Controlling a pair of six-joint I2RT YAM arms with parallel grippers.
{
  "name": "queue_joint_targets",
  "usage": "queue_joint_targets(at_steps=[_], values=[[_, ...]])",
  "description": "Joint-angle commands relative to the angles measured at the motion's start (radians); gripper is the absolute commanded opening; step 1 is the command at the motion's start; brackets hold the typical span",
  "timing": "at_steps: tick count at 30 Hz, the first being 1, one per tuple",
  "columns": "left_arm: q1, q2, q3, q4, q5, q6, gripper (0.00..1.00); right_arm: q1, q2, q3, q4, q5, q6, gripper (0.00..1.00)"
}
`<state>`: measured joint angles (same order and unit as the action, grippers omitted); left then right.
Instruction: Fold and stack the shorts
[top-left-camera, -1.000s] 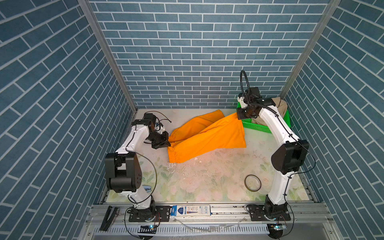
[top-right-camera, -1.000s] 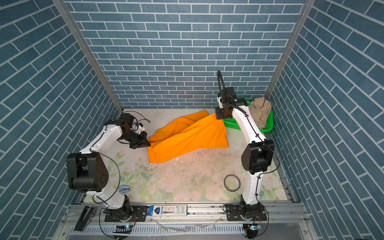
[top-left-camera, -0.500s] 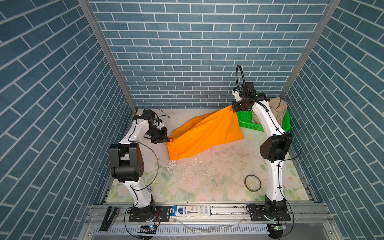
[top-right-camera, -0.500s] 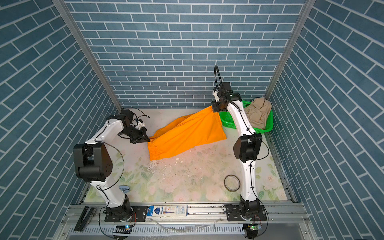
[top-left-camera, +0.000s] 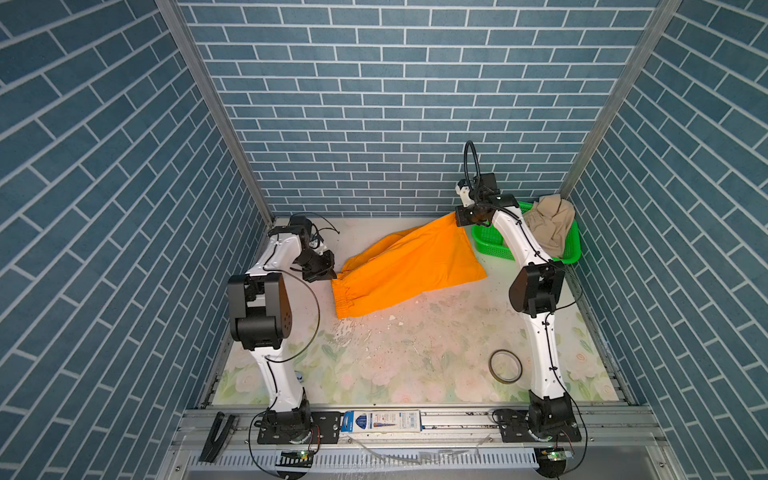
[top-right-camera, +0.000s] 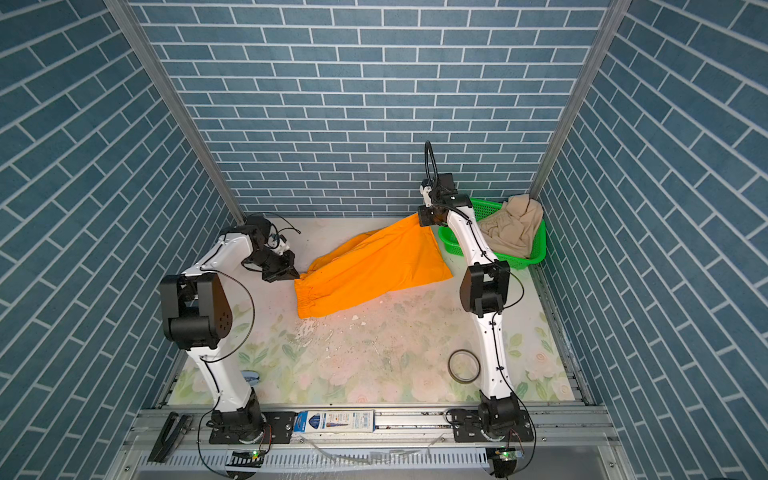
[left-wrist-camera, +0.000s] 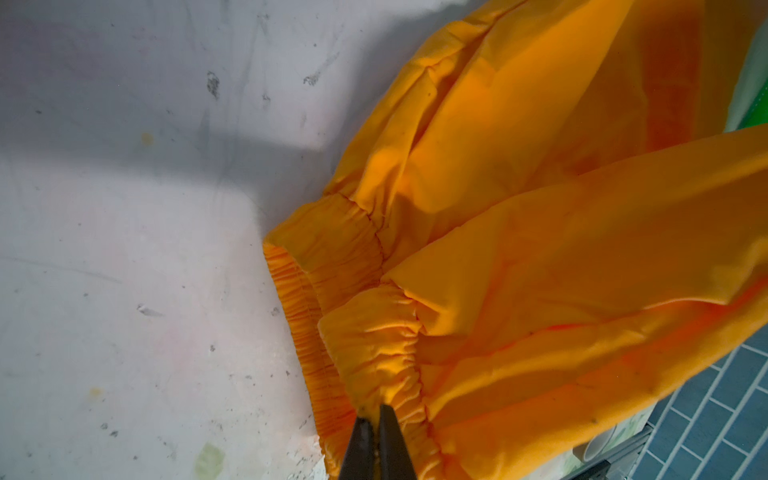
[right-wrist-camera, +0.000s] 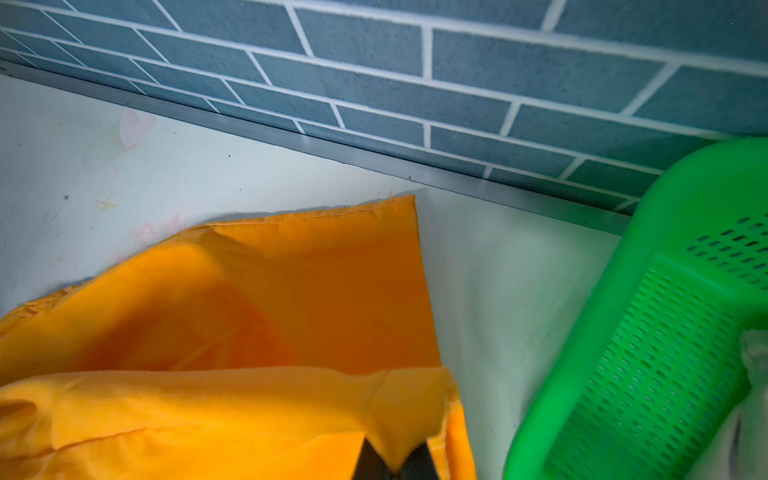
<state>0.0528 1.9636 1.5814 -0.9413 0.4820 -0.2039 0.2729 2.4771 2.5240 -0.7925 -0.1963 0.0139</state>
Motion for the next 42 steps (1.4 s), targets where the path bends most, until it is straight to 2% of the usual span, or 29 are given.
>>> queue_joint_targets(at_steps=[1,10,13,14,20,21,22,26,29,31,35,39,42], values=[[0.015,0.031,-0.011,0.051,-0.025,-0.027,0.0,-0.008,0.049,0.027,0.108,-0.024,0.043,0.0],[0.034,0.089,0.009,0.143,-0.038,-0.074,0.0,-0.003,0.133,0.031,0.245,-0.059,0.098,0.0],[0.043,0.12,0.027,0.146,-0.041,-0.07,0.0,-0.001,0.154,0.031,0.261,-0.072,0.094,0.16],[0.045,0.124,0.032,0.148,-0.044,-0.07,0.05,-0.002,0.157,0.032,0.263,-0.08,0.097,0.19],[0.067,0.108,0.1,0.146,-0.042,-0.073,0.61,0.006,0.13,0.029,0.251,-0.161,0.094,0.5],[0.071,0.101,0.113,0.145,-0.042,-0.074,0.84,0.005,0.12,0.029,0.248,-0.163,0.096,0.51],[0.075,0.095,0.124,0.14,-0.047,-0.077,0.99,0.006,0.106,0.029,0.241,-0.163,0.098,0.55],[0.085,0.043,0.119,0.127,-0.053,-0.085,1.0,0.007,0.038,0.027,0.148,-0.138,0.091,0.59],[0.082,-0.063,0.04,0.14,-0.035,-0.101,1.0,0.006,-0.051,-0.027,0.017,-0.099,0.087,0.59],[0.066,-0.162,-0.047,0.175,0.001,-0.118,1.0,0.006,-0.159,-0.189,-0.009,-0.077,0.106,0.57],[-0.031,-0.322,-0.226,0.244,0.015,-0.152,1.0,0.008,-0.416,-0.618,0.127,-0.081,0.186,0.49],[-0.055,-0.431,-0.42,0.319,0.021,-0.212,1.0,0.008,-0.604,-0.954,0.234,-0.065,0.294,0.6],[-0.044,-0.517,-0.547,0.339,-0.064,-0.224,1.0,0.008,-0.724,-1.157,0.306,-0.076,0.377,0.63]])
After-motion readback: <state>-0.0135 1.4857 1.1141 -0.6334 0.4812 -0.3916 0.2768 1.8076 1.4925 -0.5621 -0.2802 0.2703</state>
